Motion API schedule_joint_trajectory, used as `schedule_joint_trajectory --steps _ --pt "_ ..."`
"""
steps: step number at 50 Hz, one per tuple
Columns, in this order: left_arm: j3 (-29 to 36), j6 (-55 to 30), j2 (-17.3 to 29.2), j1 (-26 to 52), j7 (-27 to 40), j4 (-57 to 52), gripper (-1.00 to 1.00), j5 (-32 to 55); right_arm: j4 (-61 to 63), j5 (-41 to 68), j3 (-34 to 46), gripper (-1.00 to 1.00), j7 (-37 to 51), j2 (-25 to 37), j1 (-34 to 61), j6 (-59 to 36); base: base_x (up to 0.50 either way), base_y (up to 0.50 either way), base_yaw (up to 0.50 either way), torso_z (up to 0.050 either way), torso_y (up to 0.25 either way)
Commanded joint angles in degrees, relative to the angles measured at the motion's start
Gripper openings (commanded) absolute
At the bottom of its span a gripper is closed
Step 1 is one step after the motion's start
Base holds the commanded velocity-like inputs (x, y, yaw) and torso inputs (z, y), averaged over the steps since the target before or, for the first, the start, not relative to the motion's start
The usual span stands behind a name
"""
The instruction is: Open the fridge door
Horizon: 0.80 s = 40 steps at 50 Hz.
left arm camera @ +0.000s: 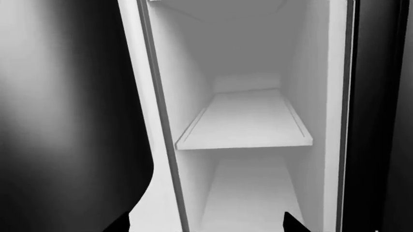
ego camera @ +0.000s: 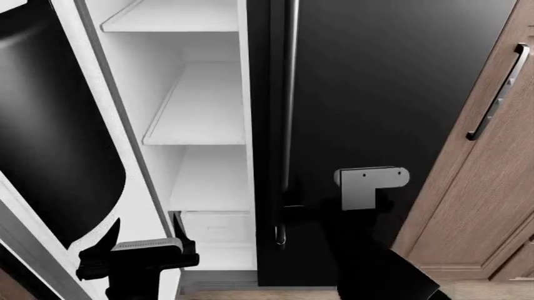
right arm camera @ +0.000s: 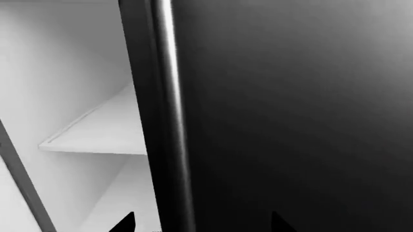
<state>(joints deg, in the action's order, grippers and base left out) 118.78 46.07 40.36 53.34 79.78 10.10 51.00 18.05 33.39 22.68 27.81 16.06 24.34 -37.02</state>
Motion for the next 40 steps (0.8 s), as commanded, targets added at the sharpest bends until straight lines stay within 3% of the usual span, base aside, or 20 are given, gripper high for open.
schedule_joint_trajectory --steps 1,7,40 --pt "-0.91 -0.25 0.38 -0.62 -0.08 -0.23 1.00 -0.37 3.14 6.22 1.48 1.00 0.81 -1.40 11.47 -14.07 0.00 0.00 0.00 0.000 0.000" --pt "-1.37 -0.65 0.10 -0.74 -0.53 -0.09 1.00 -0.12 2.42 7.64 1.45 1.00 1.08 -2.15 16.80 -17.67 0.00 0.00 0.00 0.000 0.000" --pt "-3.54 -0.88 0.18 -2.51 -2.70 0.04 1.00 -0.16 -23.77 -0.26 6.97 1.00 -3.91 -9.69 32.18 -9.31 0.00 0.00 0.00 0.000 0.000"
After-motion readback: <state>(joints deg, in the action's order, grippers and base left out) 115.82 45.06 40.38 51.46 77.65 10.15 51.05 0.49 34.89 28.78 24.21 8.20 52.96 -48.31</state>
